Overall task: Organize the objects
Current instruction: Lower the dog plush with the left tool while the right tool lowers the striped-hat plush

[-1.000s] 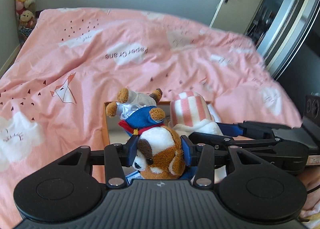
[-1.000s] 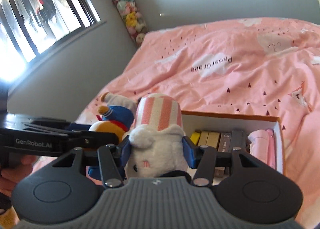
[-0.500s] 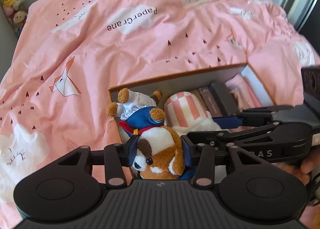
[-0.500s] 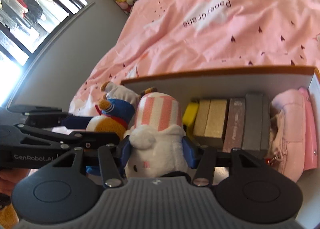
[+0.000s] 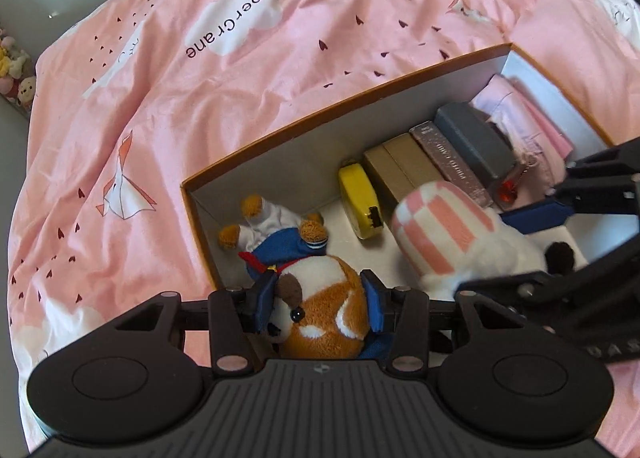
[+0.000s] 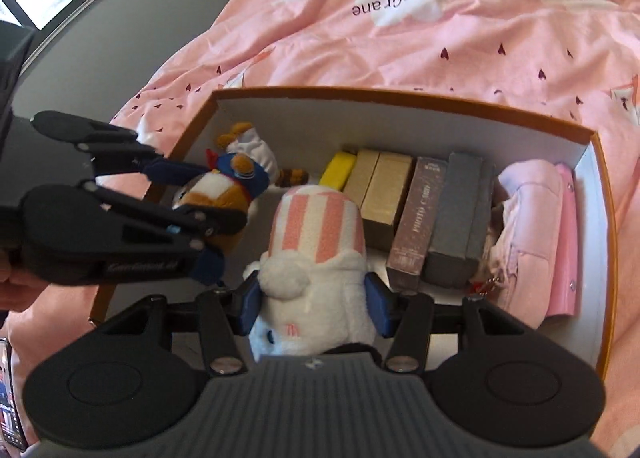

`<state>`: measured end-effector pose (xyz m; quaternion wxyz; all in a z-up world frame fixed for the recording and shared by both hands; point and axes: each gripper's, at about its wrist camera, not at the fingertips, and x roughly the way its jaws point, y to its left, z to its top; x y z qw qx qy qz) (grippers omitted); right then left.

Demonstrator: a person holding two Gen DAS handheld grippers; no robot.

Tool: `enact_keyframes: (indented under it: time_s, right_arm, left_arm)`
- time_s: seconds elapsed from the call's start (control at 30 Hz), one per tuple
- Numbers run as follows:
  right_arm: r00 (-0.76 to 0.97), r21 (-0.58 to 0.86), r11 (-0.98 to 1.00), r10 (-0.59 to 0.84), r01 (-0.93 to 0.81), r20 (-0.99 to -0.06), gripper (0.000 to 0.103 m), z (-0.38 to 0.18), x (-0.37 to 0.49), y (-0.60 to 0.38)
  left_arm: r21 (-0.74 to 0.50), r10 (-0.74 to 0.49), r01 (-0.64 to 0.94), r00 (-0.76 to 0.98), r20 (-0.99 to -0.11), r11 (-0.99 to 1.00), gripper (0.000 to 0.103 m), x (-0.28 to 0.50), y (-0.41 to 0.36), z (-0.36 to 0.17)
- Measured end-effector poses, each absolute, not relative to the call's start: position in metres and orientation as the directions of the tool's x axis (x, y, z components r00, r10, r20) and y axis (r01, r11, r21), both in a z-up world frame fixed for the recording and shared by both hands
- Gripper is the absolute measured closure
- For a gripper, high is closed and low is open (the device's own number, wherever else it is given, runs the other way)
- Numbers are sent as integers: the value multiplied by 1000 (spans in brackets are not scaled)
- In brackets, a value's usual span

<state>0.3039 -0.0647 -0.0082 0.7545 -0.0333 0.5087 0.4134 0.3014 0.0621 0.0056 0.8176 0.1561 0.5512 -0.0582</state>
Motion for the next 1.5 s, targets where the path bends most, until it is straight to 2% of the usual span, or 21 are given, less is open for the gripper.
enact_keyframes:
  time_s: [0.2, 0.3, 0.37, 0.43, 0.63, 0.8, 1.0, 1.17, 1.33, 1.5]
  right_arm:
    - [130, 384, 680, 575, -625, -807, 47, -15, 308, -67]
    - [124, 392, 686, 573, -612, -810, 47, -17, 309, -70]
    - [121, 395, 690, 572, -607, -811, 47, -18, 308, -73]
    - [123, 393, 693, 568, -604, -814, 47, -18, 307, -75]
    - [116, 400, 695, 569, -597, -814, 47, -19, 306, -76]
    - [112, 393, 699, 558, -597, -822, 46, -19, 305, -72]
    - [95, 379, 716, 526, -586, -845, 46, -25, 306, -64]
    - [82, 374, 735, 501, -565, -861, 46, -29, 307, -61]
    - [77, 361, 738, 485, -570, -871, 46, -27, 308, -62]
    - [84, 341, 739, 471, -581, -878, 46, -25, 308, -62]
  left_arm:
    - [265, 128, 314, 396, -909, 912, 49, 308, 49, -9]
    - [298, 155, 332, 395, -905, 895, 42, 312, 43, -18]
    - [300, 163, 336, 379, -911, 893, 33, 314, 42, -23]
    - [303, 169, 339, 373, -912, 891, 30, 315, 43, -27]
    - [260, 118, 328, 395, -911, 908, 30, 311, 50, -21]
    - [210, 48, 338, 429, -902, 918, 25, 303, 52, -9]
    - [179, 2, 385, 418, -908, 905, 34, 292, 52, 4]
    - [217, 6, 455, 422, -907, 864, 47, 272, 46, 9]
    - [232, 19, 498, 395, -919, 835, 52, 264, 40, -4]
    - [262, 69, 507, 368, -927, 821, 52, 269, 32, -23]
